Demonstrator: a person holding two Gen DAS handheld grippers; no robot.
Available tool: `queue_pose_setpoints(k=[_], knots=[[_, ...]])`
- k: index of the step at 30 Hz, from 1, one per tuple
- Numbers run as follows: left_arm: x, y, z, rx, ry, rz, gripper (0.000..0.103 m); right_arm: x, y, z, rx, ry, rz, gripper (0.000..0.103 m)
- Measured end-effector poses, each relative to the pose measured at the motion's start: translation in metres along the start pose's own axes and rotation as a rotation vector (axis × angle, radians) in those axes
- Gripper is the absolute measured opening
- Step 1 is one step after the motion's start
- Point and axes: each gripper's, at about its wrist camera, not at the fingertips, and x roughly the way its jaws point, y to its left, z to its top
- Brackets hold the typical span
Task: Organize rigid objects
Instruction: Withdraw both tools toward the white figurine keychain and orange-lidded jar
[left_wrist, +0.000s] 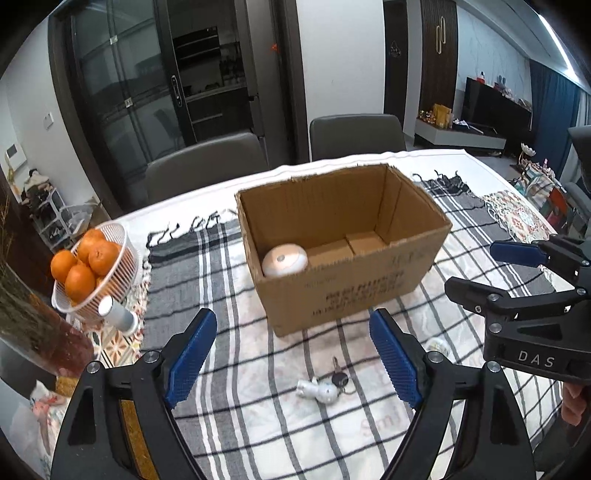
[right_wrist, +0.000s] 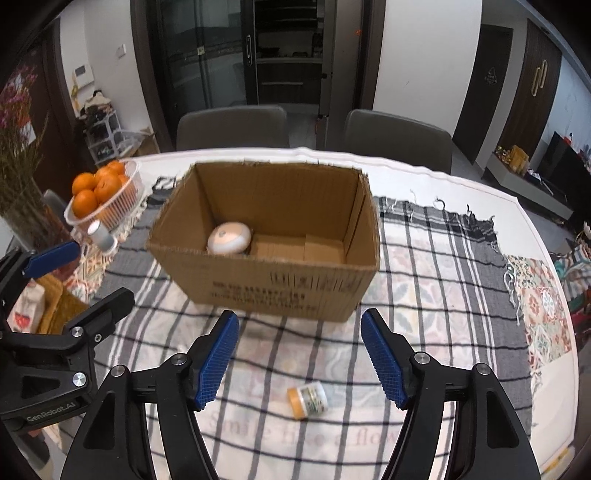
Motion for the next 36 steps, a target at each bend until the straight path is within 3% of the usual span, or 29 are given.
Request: queue_pose_setpoints(k=[19,36], knots=[[0.044,-0.013,-0.045,0.030,0.179,-0.040,0.085,0.047,0.001,-0.050,-0.013,0.254,0.015,0.070],[0.106,-0.017,-0.061,0.112,0.388,-0.073,0.085,0.102,-0.001,-0.061,-0.044,0.440,-0.040,0.070]])
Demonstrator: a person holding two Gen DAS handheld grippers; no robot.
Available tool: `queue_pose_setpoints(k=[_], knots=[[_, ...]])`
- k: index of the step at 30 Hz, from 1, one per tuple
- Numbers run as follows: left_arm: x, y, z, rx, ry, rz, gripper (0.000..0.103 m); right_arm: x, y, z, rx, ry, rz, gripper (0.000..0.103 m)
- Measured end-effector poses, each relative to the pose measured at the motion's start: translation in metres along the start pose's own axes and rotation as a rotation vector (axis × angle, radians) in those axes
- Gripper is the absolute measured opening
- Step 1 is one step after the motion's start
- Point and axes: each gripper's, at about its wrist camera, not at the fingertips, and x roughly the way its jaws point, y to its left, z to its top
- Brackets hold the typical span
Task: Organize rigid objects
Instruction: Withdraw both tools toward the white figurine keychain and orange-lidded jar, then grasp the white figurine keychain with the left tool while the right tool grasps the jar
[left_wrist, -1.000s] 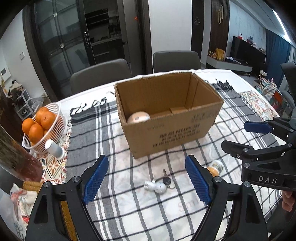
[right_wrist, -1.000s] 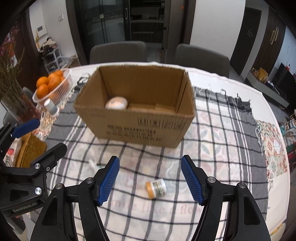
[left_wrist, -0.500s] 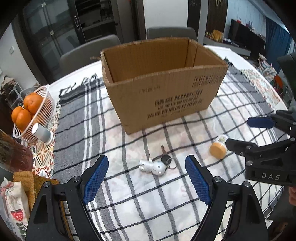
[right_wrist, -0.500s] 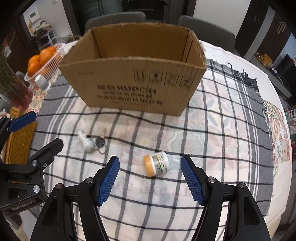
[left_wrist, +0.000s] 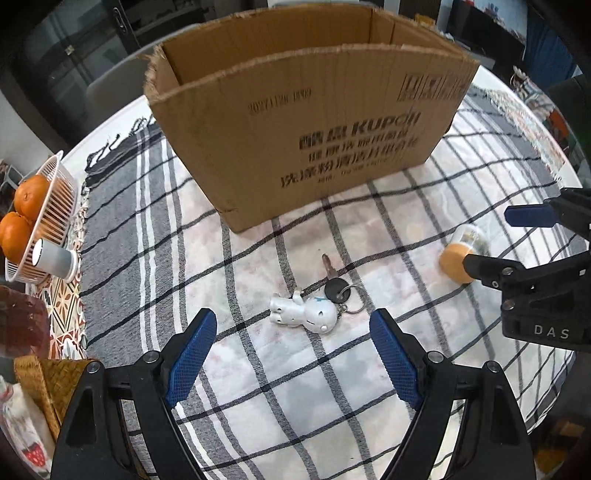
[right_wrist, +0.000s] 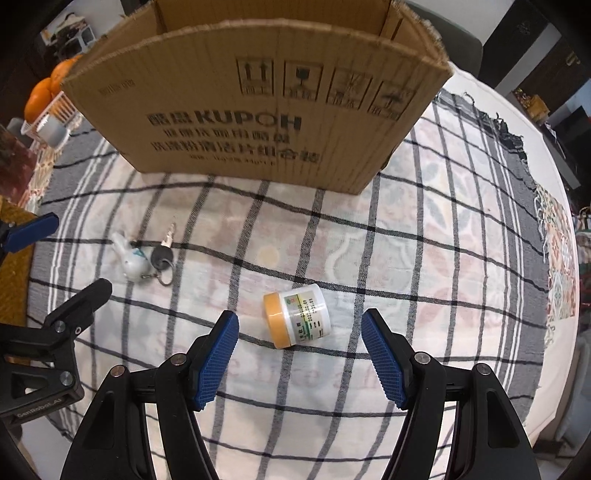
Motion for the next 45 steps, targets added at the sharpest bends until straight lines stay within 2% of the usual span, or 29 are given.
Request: queue_pose_setpoints(k=[9,17,21,25,28,32,38,45], knots=[[0.028,-0.001,0.008,0.037,0.078,0.000,0.085,0.018,-0.003,0.002,0.013,0.054,-0.018,0.070],[0.046,0.001,0.012,0.029,0.111,0.000,0.084,0.029,-0.002,0.004,0.008,0.081,-0.027,0.070],[0.053,0.001,0.013,0.018,0.115,-0.008,0.077,0.034,-0.003,0.004,0.011,0.091,-0.031,0.070],[0.061,0.003,0.014,0.007,0.120,-0.028,0.075,0.038,-0.001,0.005,0.014,0.101,-0.024,0.070],[0.066,0.001,0.014,-0.005,0.128,-0.039,0.066,0.041,-0.002,0.005,0.018,0.105,-0.021,0.068],[0.068,0.002,0.011,-0.026,0.127,-0.071,0.055,0.046,-0.004,0.003,0.025,0.109,-0.009,0.062],[0.067,0.001,0.009,-0.066,0.106,-0.062,0.054,0.052,-0.009,-0.001,0.051,0.101,0.033,0.047],[0.050,0.000,-0.002,-0.125,0.063,-0.075,0.054,0.050,-0.012,-0.015,0.071,0.053,0.060,0.045]])
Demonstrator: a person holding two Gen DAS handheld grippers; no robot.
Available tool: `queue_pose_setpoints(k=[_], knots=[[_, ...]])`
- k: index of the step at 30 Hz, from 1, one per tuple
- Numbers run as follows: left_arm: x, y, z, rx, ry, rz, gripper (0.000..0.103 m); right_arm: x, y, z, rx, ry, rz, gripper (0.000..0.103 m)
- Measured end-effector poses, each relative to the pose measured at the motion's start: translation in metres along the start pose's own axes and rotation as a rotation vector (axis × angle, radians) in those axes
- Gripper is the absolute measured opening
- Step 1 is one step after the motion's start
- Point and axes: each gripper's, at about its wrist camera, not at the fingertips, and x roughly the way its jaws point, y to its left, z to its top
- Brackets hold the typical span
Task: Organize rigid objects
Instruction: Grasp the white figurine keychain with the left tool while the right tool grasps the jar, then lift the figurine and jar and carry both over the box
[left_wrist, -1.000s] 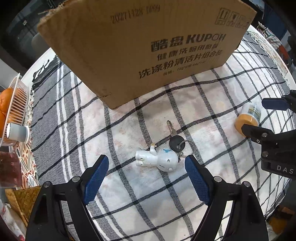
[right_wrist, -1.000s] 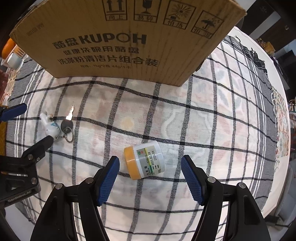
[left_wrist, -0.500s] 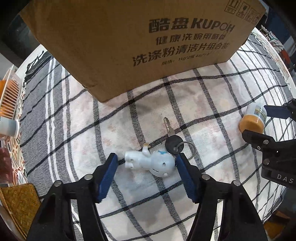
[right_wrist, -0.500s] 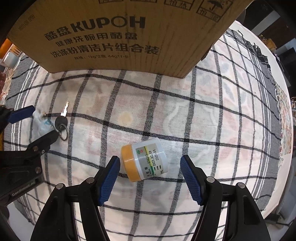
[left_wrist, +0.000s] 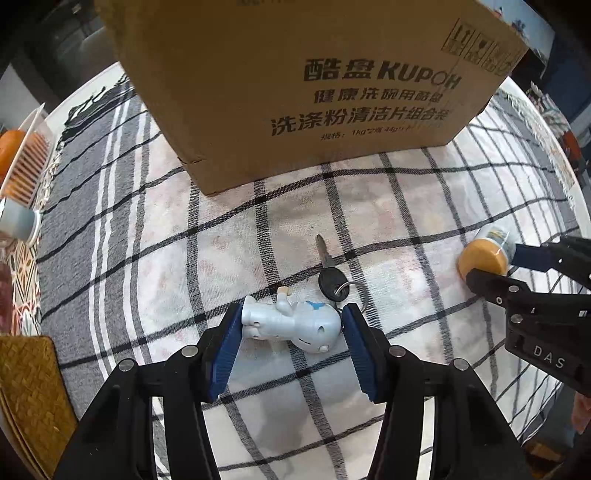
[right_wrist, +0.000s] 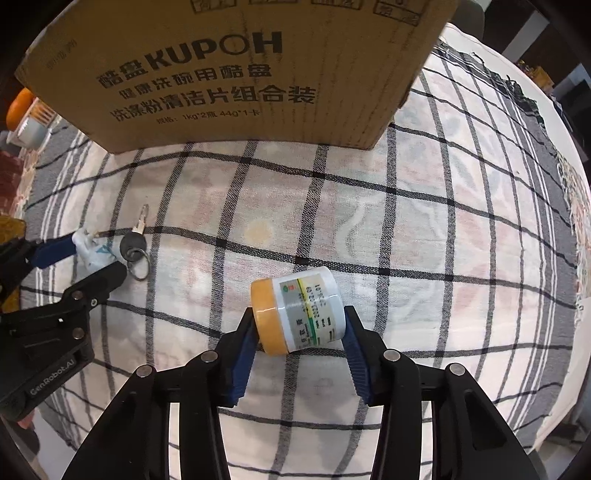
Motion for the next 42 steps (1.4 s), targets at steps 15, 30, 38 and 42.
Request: queue_pose_setpoints(k=[15,30,38,42], knots=[[-0.046,-0.012,-0.012,-0.096,-0.136,-0.037,0.054,-0.038,-0.002,-0.013,0.036,-0.160,0.046,0.041],[-0.086,-0.019,-0.011,-0.135,-0.262,-0.051,0.054,-0.092,0.006,-0.013,0.024,-0.339,0.063,0.041],[-0.125,-0.022,-0.001,-0.110,-0.351,-0.042,0.054,-0.130,0.008,-0.012,0.024,-0.442,0.068,0.041],[-0.145,-0.020,0.006,-0.101,-0.395,-0.038,0.054,-0.149,0.008,-0.008,0.026,-0.488,0.067,0.041]])
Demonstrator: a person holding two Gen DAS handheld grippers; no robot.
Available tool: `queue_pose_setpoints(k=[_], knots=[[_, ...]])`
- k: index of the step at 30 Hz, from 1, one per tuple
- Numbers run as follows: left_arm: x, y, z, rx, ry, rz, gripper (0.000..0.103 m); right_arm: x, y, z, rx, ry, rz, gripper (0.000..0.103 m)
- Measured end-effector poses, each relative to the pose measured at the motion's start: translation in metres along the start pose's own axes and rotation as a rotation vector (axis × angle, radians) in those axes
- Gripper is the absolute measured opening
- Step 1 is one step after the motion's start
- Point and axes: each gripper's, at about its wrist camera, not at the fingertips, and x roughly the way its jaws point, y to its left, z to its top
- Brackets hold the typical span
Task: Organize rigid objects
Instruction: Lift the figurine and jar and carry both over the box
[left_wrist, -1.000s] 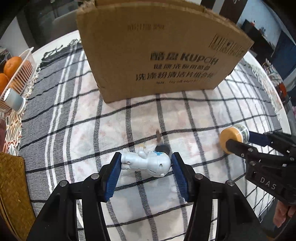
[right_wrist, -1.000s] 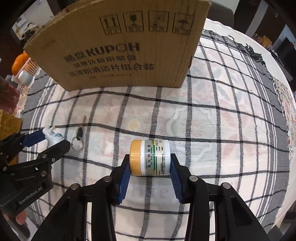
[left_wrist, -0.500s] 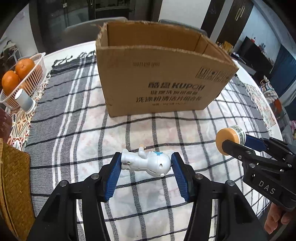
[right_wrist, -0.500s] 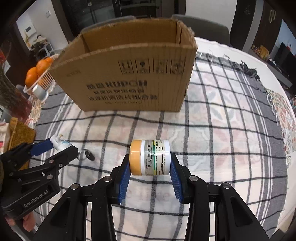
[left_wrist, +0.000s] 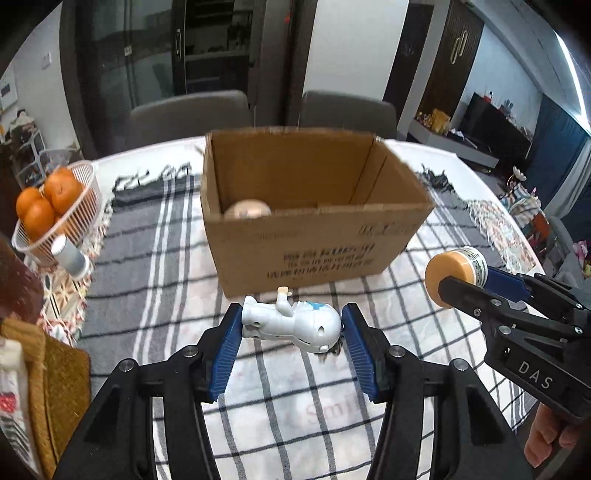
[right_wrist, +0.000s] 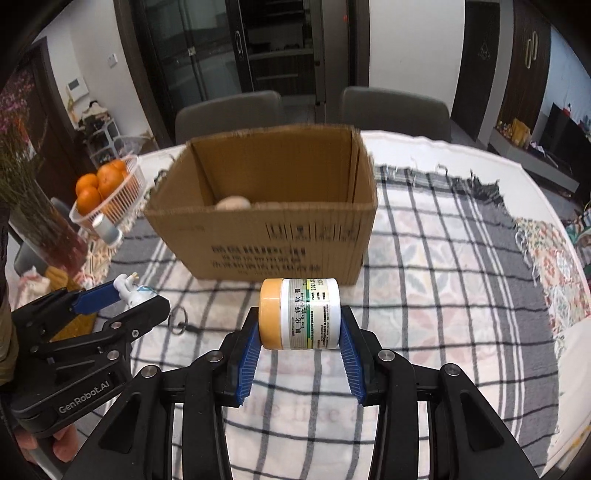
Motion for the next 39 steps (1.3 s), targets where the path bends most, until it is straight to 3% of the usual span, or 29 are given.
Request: queue_pose_setpoints(k=[9,17,26,39], knots=[[-0.035,-0.003,0.027,0.036,-0.098,0.001,0.054,-0.035,0.003,0.025,0.007,-0.117,0.024,0.041],[-0.054,-0.007,0.052,0.050,-0.158,0.008,0.054,-0.050,0.006,0.046,0.005,-0.164,0.058,0.041],[-0.049,-0.005,0.080,0.060,-0.172,0.029,0.054,-0.052,0.003,0.072,0.001,-0.193,0.048,0.041],[-0.019,0.002,0.117,0.043,-0.109,0.023,0.054,-0.023,-0.003,0.109,-0.008,-0.132,0.045,0.041]])
